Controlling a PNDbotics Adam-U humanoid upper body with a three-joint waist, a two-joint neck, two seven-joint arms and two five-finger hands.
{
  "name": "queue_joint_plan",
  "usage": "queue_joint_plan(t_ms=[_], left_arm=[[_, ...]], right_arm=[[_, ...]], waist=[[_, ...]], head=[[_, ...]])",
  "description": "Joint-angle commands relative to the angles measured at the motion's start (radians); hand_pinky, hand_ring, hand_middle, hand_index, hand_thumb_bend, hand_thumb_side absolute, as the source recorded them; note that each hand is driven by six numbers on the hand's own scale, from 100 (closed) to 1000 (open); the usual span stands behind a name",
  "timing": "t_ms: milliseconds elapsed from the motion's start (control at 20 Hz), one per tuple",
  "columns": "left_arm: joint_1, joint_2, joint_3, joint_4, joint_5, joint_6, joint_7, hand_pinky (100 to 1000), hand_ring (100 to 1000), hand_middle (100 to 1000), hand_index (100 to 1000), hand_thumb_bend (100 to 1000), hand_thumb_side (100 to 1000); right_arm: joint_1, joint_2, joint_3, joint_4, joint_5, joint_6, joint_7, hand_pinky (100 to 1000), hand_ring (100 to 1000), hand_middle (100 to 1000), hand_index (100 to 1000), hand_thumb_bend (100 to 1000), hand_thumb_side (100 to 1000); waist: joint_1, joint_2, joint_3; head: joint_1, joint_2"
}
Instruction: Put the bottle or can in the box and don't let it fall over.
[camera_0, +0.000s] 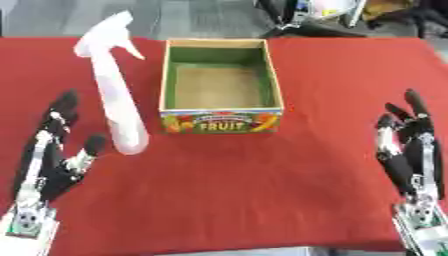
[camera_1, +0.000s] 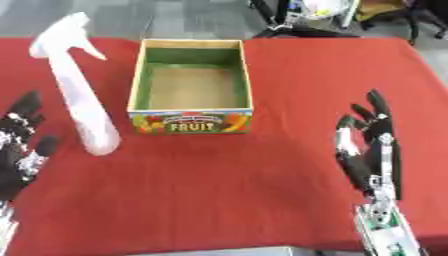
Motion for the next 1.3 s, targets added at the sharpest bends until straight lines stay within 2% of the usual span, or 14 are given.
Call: queue_joint_plan(t_ms=[50,350,500,650,850,1100,1300], left_arm=[[-0.006,0.002,0.006,-0.016,-0.003,0.000,0.005,1000,1000,967,913,681,637],[-0.015,0.009,0.016,-0.015,-0.008,0.012,0.022,984,1000,967,914,686,616],[-0.035,0.025,0.023,-0.005,-0.034,0.048,0.061,969,1000,982,923,749,580],[-0.080,0.045,0.010,0.016,-0.067,0.096,0.092,958,1000,998,934,782,564],[-0.154,0.054,-0.019,0.067,-0.067,0.141,0.100,940,1000,1000,940,773,543],[-0.241,0.034,-0.040,0.153,-0.014,0.177,0.111,921,1000,997,940,764,531],[-0.289,0.024,-0.049,0.199,0.024,0.184,0.122,910,1000,987,939,752,533]], right_arm=[[-0.005,-0.018,-0.007,-0.019,0.003,-0.003,0.001,786,864,1000,957,100,470],[-0.004,-0.019,-0.008,-0.017,0.003,-0.002,0.001,787,864,1000,957,100,470],[-0.005,-0.019,-0.008,-0.017,0.002,-0.003,-0.001,787,864,1000,957,100,470],[-0.004,-0.019,-0.006,-0.016,0.002,-0.003,0.001,787,864,1000,958,100,470],[-0.003,-0.019,-0.004,-0.015,0.001,-0.004,0.002,787,864,1000,958,100,470],[-0.002,-0.019,-0.003,-0.014,-0.001,-0.004,0.004,787,864,1000,958,100,470],[-0.001,-0.019,-0.002,-0.014,-0.002,-0.004,0.005,787,864,1000,958,100,470]], waist=[[0.002,-0.016,-0.001],[0.002,-0.016,-0.001],[0.003,-0.016,-0.002],[0.005,-0.017,-0.007],[0.005,-0.018,-0.013],[0.003,-0.019,-0.016],[0.003,-0.019,-0.017]], head=[[-0.003,-0.009],[-0.007,-0.011],[-0.010,-0.011],[-0.014,-0.012],[-0.020,-0.013],[-0.026,-0.012],[-0.026,-0.011]])
